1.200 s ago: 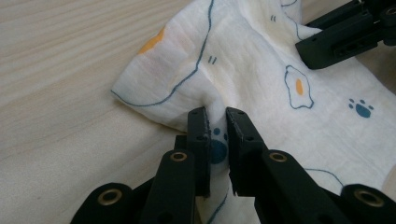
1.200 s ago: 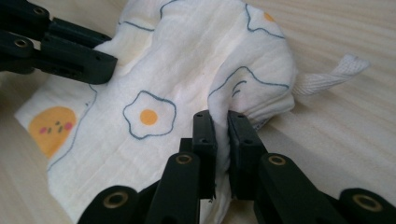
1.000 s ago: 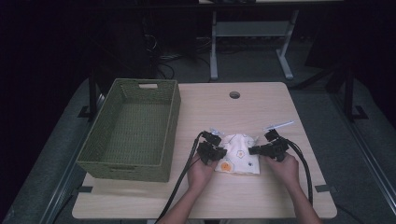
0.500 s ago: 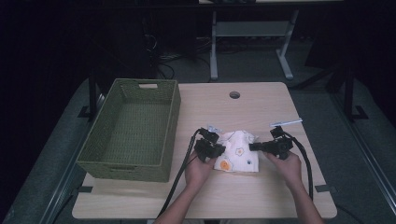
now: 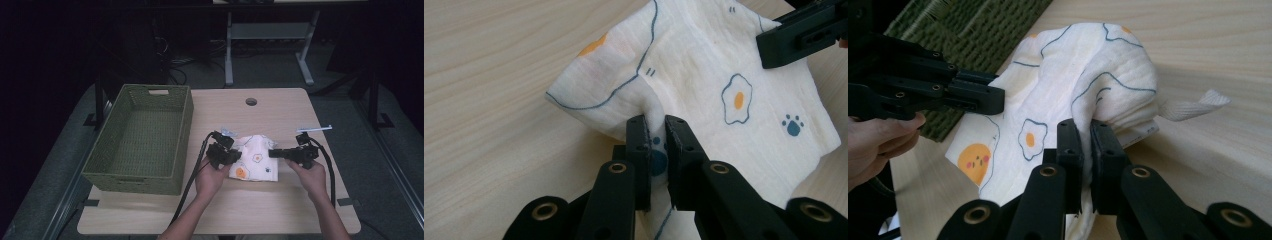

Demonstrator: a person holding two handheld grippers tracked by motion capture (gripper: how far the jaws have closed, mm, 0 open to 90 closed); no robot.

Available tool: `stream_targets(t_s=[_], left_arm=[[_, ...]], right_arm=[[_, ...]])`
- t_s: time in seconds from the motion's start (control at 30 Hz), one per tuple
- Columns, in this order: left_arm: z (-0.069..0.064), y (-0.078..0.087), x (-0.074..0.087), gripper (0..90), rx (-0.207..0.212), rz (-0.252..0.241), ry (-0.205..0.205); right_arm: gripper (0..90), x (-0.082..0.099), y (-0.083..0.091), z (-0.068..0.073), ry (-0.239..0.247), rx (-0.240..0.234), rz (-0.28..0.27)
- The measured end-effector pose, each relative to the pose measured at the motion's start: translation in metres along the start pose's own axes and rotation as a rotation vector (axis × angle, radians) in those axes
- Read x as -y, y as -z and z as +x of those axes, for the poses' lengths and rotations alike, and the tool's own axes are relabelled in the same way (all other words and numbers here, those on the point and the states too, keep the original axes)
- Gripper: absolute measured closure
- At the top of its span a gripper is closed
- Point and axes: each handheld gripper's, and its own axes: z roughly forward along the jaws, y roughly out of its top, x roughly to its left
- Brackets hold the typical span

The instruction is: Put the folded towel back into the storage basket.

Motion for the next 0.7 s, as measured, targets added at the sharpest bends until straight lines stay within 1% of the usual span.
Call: stream_targets(t_s=[0.07,0.13,0.17,0.3,0.33,0.5,0.53,0.57,0.7], left_arm=[[0.000,0.003,-0.002,82.4,0.003,-0.007,0.002],[0.000,0.009,-0.007,82.4,0.002,-0.007,-0.007],[0.000,0.009,-0.007,82.4,0.002,-0.007,-0.007],[0.002,0.018,-0.013,82.4,0.001,-0.020,-0.008],[0.002,0.018,-0.013,82.4,0.001,-0.020,-0.008],[0.005,0.034,-0.020,82.3,0.006,-0.037,-0.007],[0.005,0.034,-0.020,82.4,0.006,-0.037,-0.007],[0.006,0.038,-0.022,82.4,0.007,-0.038,-0.013],[0.009,0.049,-0.027,82.3,0.015,-0.043,-0.015]], right_arm=[[84.5,-0.001,0.002,0.001,-0.001,-0.012,-0.012],[84.6,-0.003,0.003,0.002,-0.005,-0.020,-0.016],[84.6,-0.003,0.003,0.002,-0.005,-0.020,-0.016],[84.5,-0.014,0.008,0.013,0.013,-0.038,-0.038],[84.5,-0.014,0.008,0.013,0.013,-0.038,-0.038],[84.5,-0.027,0.011,0.025,0.039,-0.049,-0.051],[84.6,-0.029,0.012,0.028,0.038,-0.053,-0.052],[84.5,-0.030,0.012,0.029,0.042,-0.054,-0.056],[84.5,-0.036,0.015,0.036,0.044,-0.070,-0.067]])
